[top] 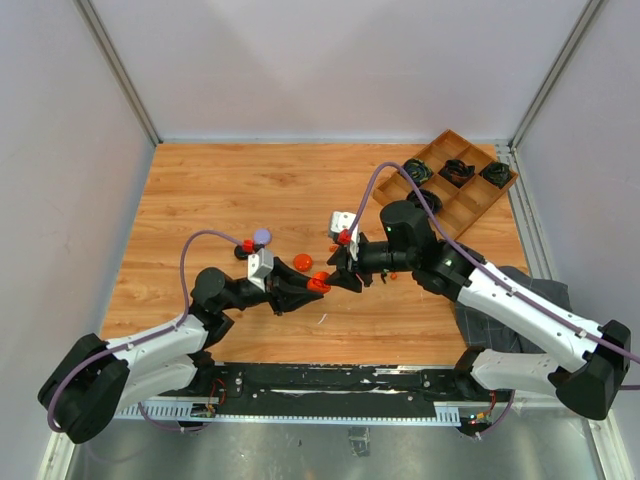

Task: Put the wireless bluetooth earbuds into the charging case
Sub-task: Open the charging case, then pick up the earbud from the center of the board.

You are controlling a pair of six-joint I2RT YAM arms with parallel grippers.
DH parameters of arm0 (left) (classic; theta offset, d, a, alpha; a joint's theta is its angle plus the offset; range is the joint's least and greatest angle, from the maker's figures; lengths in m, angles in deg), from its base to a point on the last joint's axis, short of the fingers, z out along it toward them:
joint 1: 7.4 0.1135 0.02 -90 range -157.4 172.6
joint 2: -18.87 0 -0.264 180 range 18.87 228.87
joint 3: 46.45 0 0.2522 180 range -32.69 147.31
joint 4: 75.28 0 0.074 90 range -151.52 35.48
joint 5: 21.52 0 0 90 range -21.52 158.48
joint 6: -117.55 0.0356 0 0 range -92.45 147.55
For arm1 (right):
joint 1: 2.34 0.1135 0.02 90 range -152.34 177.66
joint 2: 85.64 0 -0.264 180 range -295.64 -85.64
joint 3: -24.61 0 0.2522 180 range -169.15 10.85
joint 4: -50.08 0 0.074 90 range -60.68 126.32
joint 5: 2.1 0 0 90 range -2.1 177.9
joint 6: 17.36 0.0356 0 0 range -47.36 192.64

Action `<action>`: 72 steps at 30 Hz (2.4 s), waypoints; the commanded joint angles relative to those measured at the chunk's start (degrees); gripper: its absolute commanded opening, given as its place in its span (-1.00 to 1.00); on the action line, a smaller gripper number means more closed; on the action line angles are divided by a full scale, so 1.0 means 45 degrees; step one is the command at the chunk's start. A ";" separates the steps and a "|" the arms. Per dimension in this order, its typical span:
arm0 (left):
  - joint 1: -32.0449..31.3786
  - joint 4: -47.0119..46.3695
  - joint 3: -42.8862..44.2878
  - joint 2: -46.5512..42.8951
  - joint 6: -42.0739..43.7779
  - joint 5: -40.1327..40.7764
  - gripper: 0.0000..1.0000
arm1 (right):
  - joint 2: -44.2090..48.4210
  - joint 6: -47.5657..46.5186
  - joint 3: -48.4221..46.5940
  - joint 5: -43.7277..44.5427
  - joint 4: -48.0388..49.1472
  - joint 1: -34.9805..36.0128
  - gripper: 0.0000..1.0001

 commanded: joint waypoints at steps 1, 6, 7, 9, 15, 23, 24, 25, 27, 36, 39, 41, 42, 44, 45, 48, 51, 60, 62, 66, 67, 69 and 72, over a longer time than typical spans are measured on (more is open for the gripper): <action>-0.0036 -0.0033 -0.0214 -0.0173 0.0385 -0.0787 -0.99 | 0.0241 0.0123 -0.0183 0.0906 0.0479 0.0011 -0.10; -0.0036 -0.0138 -0.0277 -0.0187 0.0273 -0.0656 -0.99 | 0.0224 0.0192 -0.0200 0.1064 0.0479 0.0010 -0.08; -0.0036 -0.0137 -0.0309 -0.0204 0.0251 -0.0535 -0.99 | 0.0242 0.0221 -0.0209 0.1028 0.0460 0.0007 -0.07; -0.0036 -0.0136 -0.0411 -0.0255 0.0257 -0.0131 -0.99 | 0.0252 0.0268 -0.0236 0.0953 0.0412 0.0012 -0.05; -0.0036 -0.0732 -0.1149 -0.0442 0.0441 0.2260 -0.99 | 0.0177 0.0536 -0.0455 0.2283 -0.0515 -0.0038 0.07; 0.0099 -0.2162 -0.1607 0.0339 0.0362 0.4293 -0.99 | -0.0475 0.1235 -0.0288 0.4459 -0.1416 -0.0733 0.20; 0.0142 -0.2392 -0.1647 0.0487 0.0402 0.4400 -0.99 | -0.0609 0.1323 -0.0256 0.4555 -0.1420 -0.0896 0.21; 0.0181 -0.2664 -0.1698 0.0642 0.0456 0.4484 -0.98 | -0.0765 0.1393 -0.0213 0.4590 -0.1418 -0.1075 0.21; 0.0327 -0.3052 -0.1750 0.0966 0.0616 0.4516 -0.95 | -0.1073 0.1451 -0.0168 0.4532 -0.1387 -0.1401 0.21; 0.0569 -0.1144 -0.0638 0.1483 0.1422 0.3939 -0.99 | -0.2813 0.2071 -0.0368 0.4993 -0.1620 -0.2767 0.22; 0.0579 -0.0737 -0.0399 0.1551 0.1619 0.3567 -0.99 | -0.2986 0.2635 0.0027 0.4980 -0.1684 -0.3598 0.22; 0.0575 -0.0946 -0.0526 0.1717 0.1702 0.3578 -0.99 | -0.3018 0.3015 0.0336 0.5048 -0.1851 -0.4201 0.22; 0.0575 -0.1243 -0.0689 0.1853 0.1704 0.3659 -0.99 | -0.3032 0.3174 0.0459 0.5066 -0.1916 -0.4435 0.23; 0.0587 -0.1827 -0.1096 0.1889 0.1730 0.4046 -0.99 | -0.3067 0.3473 0.0679 0.5063 -0.2063 -0.4876 0.22; 0.0588 -0.2111 -0.1326 0.1842 0.1725 0.4164 -0.99 | -0.3084 0.3558 0.0790 0.5114 -0.2121 -0.5051 0.22; 0.0573 -0.1873 -0.1416 0.1471 0.1739 0.4210 -0.99 | -0.3263 0.3743 0.1033 0.5293 -0.2252 -0.5507 0.22; 0.0585 -0.1496 -0.1417 0.1023 0.1783 0.4377 -0.99 | -0.3673 0.3876 0.1183 0.5303 -0.2263 -0.5860 0.15; 0.0585 -0.1132 -0.1461 0.0577 0.1995 0.4661 -0.99 | -0.5461 0.3948 0.1017 0.5317 -0.2061 -0.6023 -0.24; 0.0582 -0.1137 -0.1421 0.0653 0.1978 0.4583 -0.99 | -0.5815 0.3996 0.0952 0.5308 -0.1991 -0.6028 -0.29; 0.0569 -0.1133 -0.1325 0.0855 0.1978 0.4479 -0.99 | -0.6287 0.3973 0.0952 0.5329 -0.1858 -0.6025 -0.37; 0.0569 -0.1115 -0.1286 0.0917 0.1978 0.4460 -0.99 | -0.6365 0.3972 0.0961 0.5341 -0.1844 -0.6018 -0.41; 0.0578 -0.1080 -0.1212 0.1060 0.1959 0.4397 -0.99 | -0.6492 0.3972 0.0971 0.5316 -0.1773 -0.6028 -0.49; 0.0577 -0.1121 -0.1166 0.1167 0.1887 0.4297 -0.99 | -0.6626 0.3924 0.0995 0.5259 -0.1785 -0.6028 -0.62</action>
